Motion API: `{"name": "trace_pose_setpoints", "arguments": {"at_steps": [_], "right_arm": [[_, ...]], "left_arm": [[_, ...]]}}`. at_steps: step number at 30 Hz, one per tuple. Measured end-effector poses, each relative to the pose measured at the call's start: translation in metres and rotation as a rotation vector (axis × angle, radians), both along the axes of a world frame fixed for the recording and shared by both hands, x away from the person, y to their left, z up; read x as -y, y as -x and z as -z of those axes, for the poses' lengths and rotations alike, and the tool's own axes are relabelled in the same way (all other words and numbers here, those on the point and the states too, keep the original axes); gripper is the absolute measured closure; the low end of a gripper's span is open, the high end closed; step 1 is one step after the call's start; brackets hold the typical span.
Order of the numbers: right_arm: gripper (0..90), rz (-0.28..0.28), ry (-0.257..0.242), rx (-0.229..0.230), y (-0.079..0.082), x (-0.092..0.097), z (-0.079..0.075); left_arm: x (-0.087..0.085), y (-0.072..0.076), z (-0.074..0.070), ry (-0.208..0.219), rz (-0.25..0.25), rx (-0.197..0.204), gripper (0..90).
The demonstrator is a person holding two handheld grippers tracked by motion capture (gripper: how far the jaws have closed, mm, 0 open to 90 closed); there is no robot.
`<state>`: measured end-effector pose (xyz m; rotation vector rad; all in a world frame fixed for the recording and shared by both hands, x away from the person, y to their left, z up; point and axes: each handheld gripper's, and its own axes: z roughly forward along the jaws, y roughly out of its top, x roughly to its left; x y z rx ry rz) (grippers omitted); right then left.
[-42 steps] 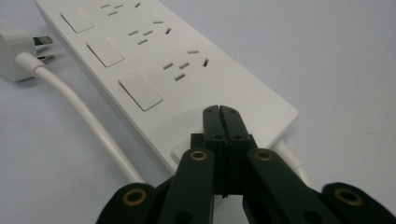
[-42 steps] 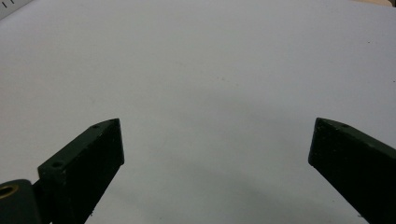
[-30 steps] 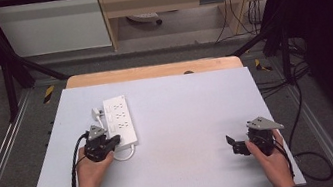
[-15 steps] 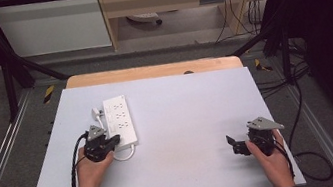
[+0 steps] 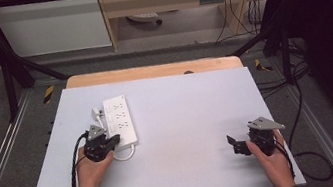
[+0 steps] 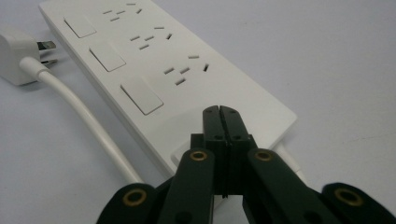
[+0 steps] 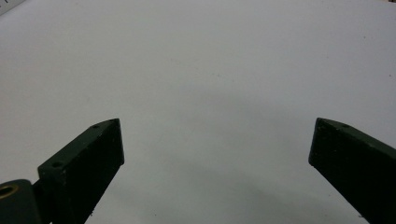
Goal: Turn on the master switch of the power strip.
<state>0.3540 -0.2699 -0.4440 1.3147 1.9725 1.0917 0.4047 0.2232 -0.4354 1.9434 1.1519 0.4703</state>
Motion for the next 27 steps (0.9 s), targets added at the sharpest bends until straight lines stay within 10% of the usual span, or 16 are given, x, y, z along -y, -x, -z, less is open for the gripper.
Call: {"name": "trace_pose_setpoints", "arguments": {"at_steps": [17, 27], "right_arm": [[3.7, 0.005, -0.004, 0.003, 0.001, 0.001, 0.0], [3.7, 0.001, 0.009, 0.008, -0.001, -0.003, -0.001]], "left_arm": [[0.004, 0.001, -0.001, -0.008, 0.012, 0.022, 90.0], [-0.006, 0.006, -0.008, 0.037, -0.008, 0.104, 90.0]]}}
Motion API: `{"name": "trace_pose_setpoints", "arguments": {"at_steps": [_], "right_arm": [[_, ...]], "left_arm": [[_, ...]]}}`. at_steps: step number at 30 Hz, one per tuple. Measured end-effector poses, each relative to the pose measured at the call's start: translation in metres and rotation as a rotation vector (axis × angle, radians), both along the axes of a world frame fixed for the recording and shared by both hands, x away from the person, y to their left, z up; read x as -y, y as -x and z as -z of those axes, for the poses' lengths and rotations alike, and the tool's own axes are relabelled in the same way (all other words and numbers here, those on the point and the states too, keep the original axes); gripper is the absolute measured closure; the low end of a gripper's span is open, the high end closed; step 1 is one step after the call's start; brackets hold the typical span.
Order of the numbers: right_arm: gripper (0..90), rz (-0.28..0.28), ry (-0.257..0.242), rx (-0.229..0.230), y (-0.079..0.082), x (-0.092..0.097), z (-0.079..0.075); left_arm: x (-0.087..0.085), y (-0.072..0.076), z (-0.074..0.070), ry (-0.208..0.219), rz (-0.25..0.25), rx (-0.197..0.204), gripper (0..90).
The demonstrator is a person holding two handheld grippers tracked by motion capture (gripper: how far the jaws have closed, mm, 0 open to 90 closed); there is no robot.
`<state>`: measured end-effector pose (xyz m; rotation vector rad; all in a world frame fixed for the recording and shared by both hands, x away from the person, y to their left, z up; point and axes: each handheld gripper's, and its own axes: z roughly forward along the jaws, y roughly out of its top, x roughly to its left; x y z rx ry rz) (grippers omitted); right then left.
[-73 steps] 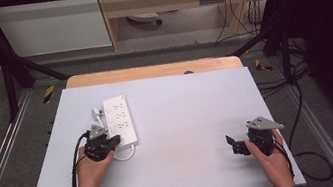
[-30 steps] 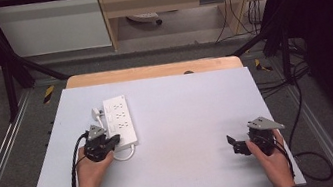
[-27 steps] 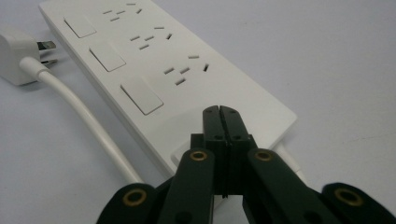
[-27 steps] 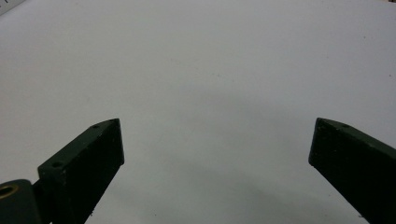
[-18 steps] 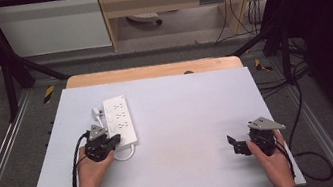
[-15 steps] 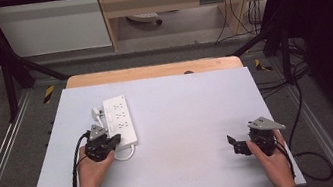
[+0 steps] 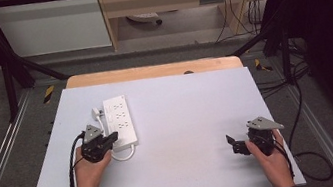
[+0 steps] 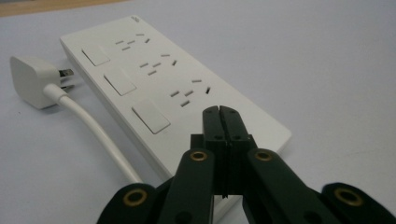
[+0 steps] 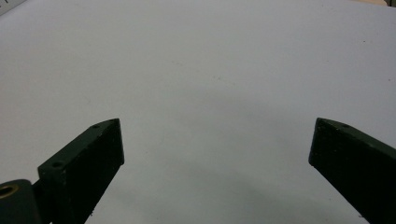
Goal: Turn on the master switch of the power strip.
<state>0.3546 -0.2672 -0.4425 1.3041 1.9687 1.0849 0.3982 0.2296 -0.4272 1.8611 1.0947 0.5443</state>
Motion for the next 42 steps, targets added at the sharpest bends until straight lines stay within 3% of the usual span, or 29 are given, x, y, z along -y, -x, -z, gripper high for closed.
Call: {"name": "trace_pose_setpoints", "arguments": {"at_steps": [13, 15, 20, 28, 42], "right_arm": [[3.6, 0.003, 0.001, -0.007, -0.001, 0.0, 0.001], [3.6, 0.003, 0.001, -0.008, 0.0, -0.001, 0.001], [3.6, 0.002, 0.001, -0.008, 0.0, 0.0, 0.001], [3.6, 0.001, -0.002, -0.004, 0.0, 0.0, 0.0], [3.6, 0.004, -0.005, -0.002, 0.0, 0.0, 0.0]], "left_arm": [[-0.004, 0.006, -0.008, 0.046, -0.012, 0.107, 90.0], [-0.003, 0.007, -0.009, 0.052, -0.018, 0.123, 84.8], [-0.003, 0.007, -0.009, 0.062, -0.029, 0.126, 73.7], [-0.003, 0.008, -0.011, 0.092, -0.031, 0.138, 63.3], [-0.004, 0.011, -0.018, 0.141, -0.017, 0.166, 50.3]]}}
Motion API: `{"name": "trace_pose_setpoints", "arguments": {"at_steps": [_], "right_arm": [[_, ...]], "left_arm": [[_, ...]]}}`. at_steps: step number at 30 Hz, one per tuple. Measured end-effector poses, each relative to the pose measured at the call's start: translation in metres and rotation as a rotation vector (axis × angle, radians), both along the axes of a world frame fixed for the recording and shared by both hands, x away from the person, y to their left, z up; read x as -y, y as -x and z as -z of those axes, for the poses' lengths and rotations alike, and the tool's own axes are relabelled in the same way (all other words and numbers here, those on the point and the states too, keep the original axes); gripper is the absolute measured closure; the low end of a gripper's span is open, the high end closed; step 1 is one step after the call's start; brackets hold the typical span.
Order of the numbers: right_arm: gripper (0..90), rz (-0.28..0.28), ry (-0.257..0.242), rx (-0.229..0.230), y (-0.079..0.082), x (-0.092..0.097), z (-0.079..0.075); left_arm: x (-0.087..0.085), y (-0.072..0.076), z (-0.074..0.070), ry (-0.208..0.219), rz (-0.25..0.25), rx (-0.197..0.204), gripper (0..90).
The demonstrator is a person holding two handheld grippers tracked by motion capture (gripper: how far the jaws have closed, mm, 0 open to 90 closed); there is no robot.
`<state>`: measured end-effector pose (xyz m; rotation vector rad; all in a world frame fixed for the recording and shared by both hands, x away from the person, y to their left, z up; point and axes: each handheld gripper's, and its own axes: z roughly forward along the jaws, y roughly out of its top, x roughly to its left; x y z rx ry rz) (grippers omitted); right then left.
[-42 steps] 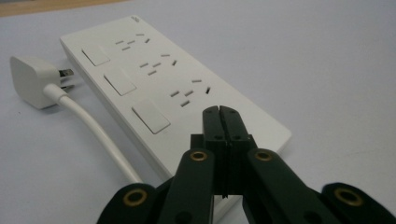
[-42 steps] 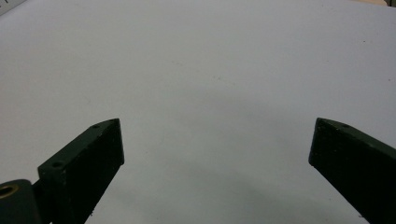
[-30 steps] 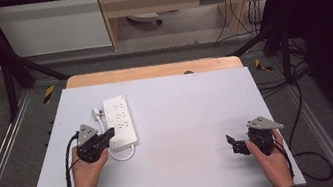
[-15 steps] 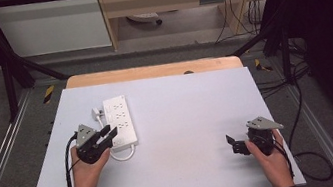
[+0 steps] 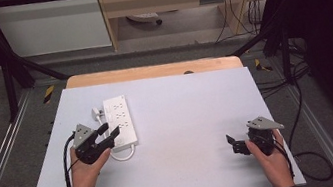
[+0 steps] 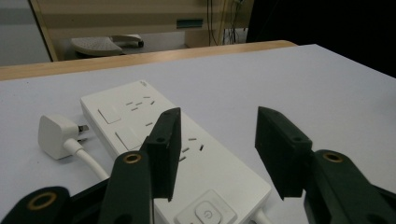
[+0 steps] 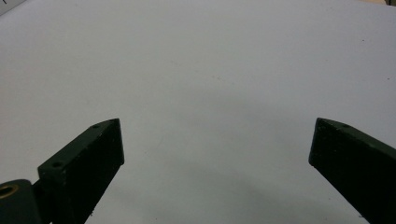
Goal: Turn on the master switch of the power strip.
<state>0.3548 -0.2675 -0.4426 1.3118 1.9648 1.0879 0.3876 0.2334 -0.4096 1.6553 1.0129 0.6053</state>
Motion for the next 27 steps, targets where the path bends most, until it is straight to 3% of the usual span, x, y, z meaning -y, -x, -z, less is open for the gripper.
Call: {"name": "trace_pose_setpoints", "arguments": {"at_steps": [8, 13, 20, 27], "right_arm": [[3.6, -0.004, 0.002, 0.0, 0.0, -0.001, 0.0], [3.6, -0.006, -0.001, 0.002, 0.001, -0.002, -0.001], [3.6, -0.009, 0.001, 0.006, 0.001, -0.002, -0.002], [3.6, -0.007, -0.003, 0.008, 0.002, -0.003, -0.003]], "left_arm": [[0.002, 0.002, -0.009, 0.018, 0.008, 0.035, 34.7], [0.006, 0.002, -0.018, 0.04, 0.028, 0.036, 8.3], [0.003, 0.008, -0.032, 0.051, 0.044, 0.042, 6.1], [-0.011, 0.018, -0.04, 0.05, 0.035, 0.049, 6.7]]}}
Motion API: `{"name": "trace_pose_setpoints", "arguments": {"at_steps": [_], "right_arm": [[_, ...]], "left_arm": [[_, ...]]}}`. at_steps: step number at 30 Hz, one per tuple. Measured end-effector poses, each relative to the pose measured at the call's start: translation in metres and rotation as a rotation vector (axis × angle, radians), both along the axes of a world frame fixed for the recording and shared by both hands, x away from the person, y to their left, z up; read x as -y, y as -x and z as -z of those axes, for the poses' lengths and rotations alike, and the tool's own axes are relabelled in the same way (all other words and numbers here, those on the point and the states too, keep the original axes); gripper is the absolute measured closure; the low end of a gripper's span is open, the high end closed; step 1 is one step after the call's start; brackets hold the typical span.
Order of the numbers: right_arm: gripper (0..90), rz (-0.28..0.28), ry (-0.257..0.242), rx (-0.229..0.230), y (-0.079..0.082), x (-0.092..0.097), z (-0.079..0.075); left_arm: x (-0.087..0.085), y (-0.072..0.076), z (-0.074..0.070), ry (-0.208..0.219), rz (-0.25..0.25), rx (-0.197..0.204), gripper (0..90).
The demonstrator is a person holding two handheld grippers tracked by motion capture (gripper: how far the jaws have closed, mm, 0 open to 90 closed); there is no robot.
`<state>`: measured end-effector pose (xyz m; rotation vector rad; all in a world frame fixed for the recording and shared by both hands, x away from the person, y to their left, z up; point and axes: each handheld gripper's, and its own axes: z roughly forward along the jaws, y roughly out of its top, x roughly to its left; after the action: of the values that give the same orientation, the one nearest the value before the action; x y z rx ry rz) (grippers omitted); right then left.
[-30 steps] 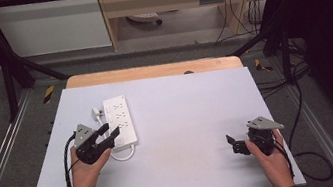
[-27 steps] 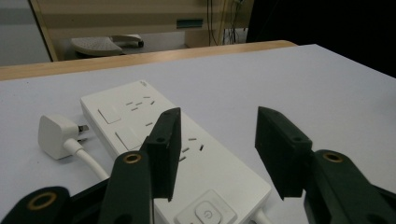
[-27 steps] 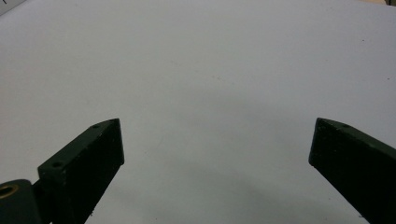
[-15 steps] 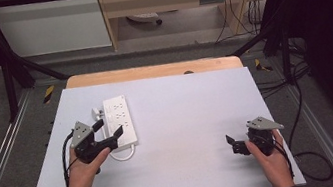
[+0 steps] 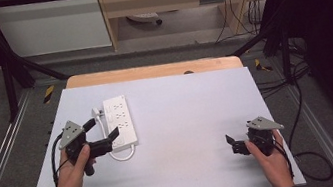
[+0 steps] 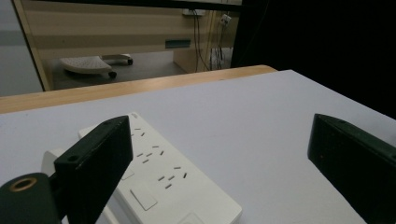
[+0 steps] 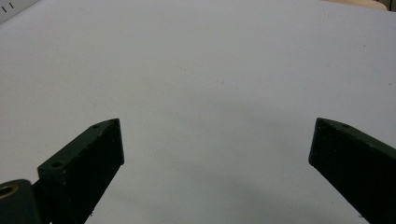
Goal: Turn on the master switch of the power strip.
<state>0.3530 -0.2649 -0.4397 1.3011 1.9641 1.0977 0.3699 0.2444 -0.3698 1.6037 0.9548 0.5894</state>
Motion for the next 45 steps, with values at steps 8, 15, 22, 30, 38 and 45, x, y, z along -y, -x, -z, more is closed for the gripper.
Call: {"name": "trace_pose_setpoints", "arguments": {"at_steps": [8, 15, 22, 30, 38, 45], "right_arm": [[3.6, 0.001, -0.004, 0.003, 0.0, 0.0, -0.001], [3.6, 0.002, -0.008, 0.004, 0.0, 0.002, -0.001], [3.6, 0.001, -0.006, 0.003, 0.0, 0.001, -0.001], [3.7, 0.003, -0.008, 0.006, -0.001, 0.002, -0.001], [3.8, 0.005, -0.01, 0.002, -0.001, 0.003, -0.001], [3.8, 0.007, -0.008, 0.003, -0.001, 0.004, -0.001]], "left_arm": [[-0.02, 0.009, -0.002, 0.013, -0.026, -0.002, 6.7], [-0.035, 0.016, -0.002, 0.019, -0.041, 0.0, 6.6], [-0.05, 0.023, 0.002, 0.017, -0.054, -0.004, 6.6], [-0.067, 0.029, 0.01, 0.026, -0.084, -0.017, 6.7], [-0.081, 0.033, 0.023, 0.032, -0.115, -0.033, 6.8], [-0.089, 0.036, 0.032, 0.03, -0.127, -0.056, 6.9]]}}
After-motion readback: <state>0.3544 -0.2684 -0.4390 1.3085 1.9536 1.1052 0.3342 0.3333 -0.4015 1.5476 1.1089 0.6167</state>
